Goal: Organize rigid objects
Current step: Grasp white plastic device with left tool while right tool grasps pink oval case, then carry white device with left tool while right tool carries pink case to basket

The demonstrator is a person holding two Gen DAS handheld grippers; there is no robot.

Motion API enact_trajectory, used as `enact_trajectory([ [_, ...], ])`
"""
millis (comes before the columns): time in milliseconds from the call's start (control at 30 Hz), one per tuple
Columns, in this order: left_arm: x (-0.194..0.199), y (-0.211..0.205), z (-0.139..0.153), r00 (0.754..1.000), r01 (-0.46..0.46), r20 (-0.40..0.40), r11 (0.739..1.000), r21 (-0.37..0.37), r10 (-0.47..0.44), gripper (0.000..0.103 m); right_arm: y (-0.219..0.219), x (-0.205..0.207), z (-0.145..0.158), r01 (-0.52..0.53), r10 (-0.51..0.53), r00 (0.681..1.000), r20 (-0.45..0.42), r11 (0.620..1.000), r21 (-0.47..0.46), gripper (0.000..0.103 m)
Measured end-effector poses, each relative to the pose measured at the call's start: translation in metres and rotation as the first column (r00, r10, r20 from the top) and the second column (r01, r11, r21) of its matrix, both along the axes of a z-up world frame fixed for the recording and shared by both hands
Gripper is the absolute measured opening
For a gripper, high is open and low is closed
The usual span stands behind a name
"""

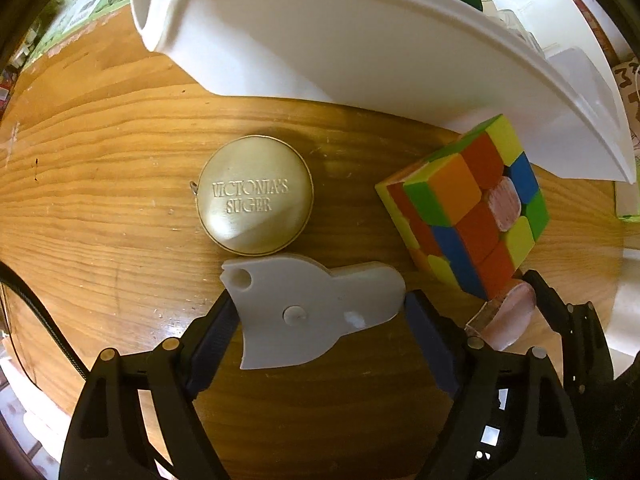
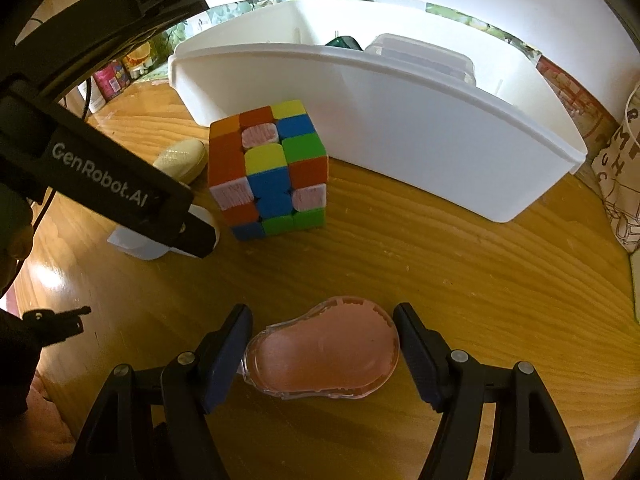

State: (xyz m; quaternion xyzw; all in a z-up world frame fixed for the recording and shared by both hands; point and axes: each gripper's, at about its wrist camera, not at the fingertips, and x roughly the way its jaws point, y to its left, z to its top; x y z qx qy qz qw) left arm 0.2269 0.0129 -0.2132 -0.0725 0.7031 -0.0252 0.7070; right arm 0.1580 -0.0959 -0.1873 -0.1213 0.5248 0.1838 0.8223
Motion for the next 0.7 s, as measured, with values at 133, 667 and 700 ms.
enact_trajectory([
  [133, -0.002, -0.005, -0.003, 1.0, -0.013, -0.002, 1.0, -0.008, 0.013, 0.084, -0.003, 0.001, -0.001, 0.012, -0.012, 1.0, -0.021, 1.0, 0.002, 0.073],
  [667, -0.032, -0.007, -0.015, 0.994, -0.055, -0.093, 0.998, -0.043, 0.051, 0.084, -0.02, -0.014, 0.007, 0.065, -0.066, 0.997, -0.046, 0.998, -0.014, 0.073],
  [700, -0.036, -0.006, -0.015, 0.994, -0.056, -0.094, 0.997, -0.048, 0.051, 0.084, -0.02, -0.015, 0.009, 0.069, -0.069, 0.997, -0.042, 0.998, -0.014, 0.073],
])
